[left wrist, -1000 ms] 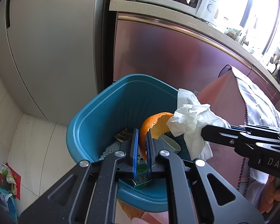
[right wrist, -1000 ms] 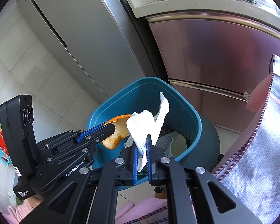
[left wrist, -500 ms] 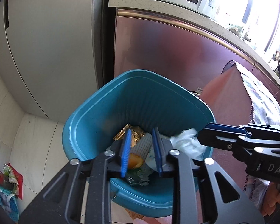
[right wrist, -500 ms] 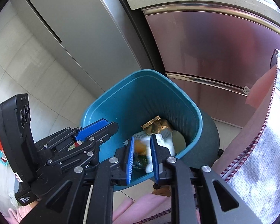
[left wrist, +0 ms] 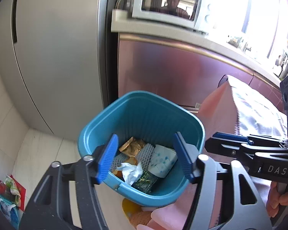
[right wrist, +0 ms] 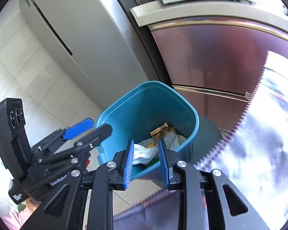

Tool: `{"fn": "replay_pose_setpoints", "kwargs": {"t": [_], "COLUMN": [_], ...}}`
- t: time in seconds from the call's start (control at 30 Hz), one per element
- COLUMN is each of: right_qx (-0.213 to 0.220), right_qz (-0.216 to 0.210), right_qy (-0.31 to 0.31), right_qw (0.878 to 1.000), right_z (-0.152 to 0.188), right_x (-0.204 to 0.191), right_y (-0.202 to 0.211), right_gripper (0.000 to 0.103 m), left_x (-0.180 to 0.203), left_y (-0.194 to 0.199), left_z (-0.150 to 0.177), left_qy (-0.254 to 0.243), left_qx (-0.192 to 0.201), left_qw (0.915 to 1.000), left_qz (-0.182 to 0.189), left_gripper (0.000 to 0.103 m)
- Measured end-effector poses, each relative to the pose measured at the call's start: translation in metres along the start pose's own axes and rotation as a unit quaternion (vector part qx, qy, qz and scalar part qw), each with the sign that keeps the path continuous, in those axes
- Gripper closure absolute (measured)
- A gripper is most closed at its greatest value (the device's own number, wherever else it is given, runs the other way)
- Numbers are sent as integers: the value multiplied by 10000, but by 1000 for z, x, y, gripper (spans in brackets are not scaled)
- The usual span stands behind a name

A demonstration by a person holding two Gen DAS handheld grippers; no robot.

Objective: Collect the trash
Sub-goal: 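Move both tools back over the remaining trash on the table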

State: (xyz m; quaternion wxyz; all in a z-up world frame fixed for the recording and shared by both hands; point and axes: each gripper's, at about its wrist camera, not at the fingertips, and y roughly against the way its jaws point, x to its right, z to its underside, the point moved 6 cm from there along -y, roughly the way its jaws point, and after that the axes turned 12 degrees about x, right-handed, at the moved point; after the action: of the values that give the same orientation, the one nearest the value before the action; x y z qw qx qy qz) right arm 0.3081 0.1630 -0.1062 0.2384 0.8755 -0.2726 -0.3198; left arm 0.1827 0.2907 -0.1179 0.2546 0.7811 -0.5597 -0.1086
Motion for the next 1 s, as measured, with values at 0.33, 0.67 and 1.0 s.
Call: {"fn": "replay_pose_setpoints", "kwargs": {"t": [0.33,0.67,1.0], "right_qx": [599,1220,1850], "right_qz": [-50,579,1879], "right_qy": [-4,-153,-863], "right_qw": [9982,9907,9607], "right_z": [19,71,133], "right_x": [9,43,107], "right_y": [78,180,298], "right_gripper": [68,61,61], "left_x": [29,104,227], "left_y": [52,95,120], "left_z": [-5,9,42], "left_qy": [-157,-660,-1526], "left_qx": [439,646,492], "left_qw": [9985,9866,9491], "left_qz": [303,1344,2711], "left_gripper": [27,21,21]}}
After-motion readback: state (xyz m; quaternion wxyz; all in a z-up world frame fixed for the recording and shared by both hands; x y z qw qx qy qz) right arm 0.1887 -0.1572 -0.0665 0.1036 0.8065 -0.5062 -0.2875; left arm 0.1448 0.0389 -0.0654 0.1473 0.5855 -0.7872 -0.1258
